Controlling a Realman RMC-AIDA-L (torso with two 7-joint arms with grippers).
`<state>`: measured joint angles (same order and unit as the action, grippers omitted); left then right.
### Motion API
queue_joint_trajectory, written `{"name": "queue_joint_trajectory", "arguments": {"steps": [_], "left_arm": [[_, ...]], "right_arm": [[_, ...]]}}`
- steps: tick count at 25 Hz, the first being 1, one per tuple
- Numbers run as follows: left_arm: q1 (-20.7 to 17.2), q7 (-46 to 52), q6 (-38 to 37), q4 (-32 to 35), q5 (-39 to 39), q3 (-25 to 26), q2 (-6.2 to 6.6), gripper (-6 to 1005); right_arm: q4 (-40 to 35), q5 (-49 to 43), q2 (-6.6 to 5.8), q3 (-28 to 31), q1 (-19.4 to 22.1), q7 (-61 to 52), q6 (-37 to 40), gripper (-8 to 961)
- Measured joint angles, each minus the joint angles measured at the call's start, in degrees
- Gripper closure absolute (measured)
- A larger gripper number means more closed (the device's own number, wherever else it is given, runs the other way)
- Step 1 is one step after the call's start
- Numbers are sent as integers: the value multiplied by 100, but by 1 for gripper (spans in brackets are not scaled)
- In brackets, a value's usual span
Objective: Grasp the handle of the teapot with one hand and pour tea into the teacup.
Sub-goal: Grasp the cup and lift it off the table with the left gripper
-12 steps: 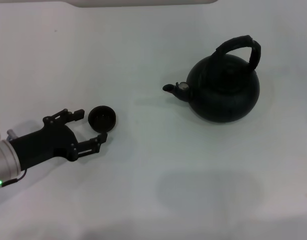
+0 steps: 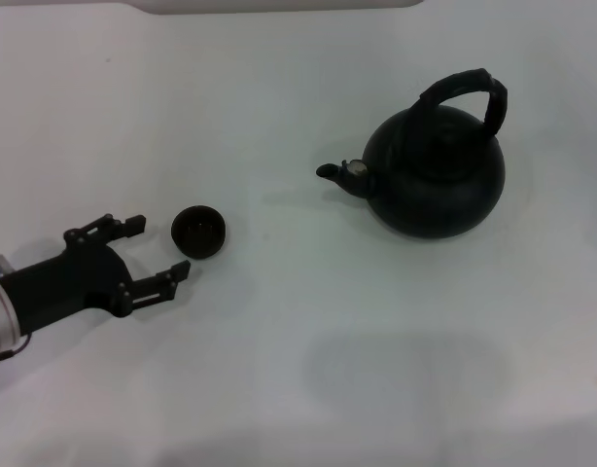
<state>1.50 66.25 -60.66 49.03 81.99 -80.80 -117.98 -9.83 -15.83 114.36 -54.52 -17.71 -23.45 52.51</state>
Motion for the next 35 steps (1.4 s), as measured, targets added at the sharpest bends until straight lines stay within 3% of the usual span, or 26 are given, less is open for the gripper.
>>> {"name": "queue_joint_trajectory", "arguments": {"steps": [15,35], "left_arm": [[290,-204,3,-42,117,206,-12,127],[1109,-200,0,-996,112,427,-29,132]], "right_arm": [[-1,1,65,-50,4,-31,201,473],[-42,0,68,-50,-13,-46,287,472]]}}
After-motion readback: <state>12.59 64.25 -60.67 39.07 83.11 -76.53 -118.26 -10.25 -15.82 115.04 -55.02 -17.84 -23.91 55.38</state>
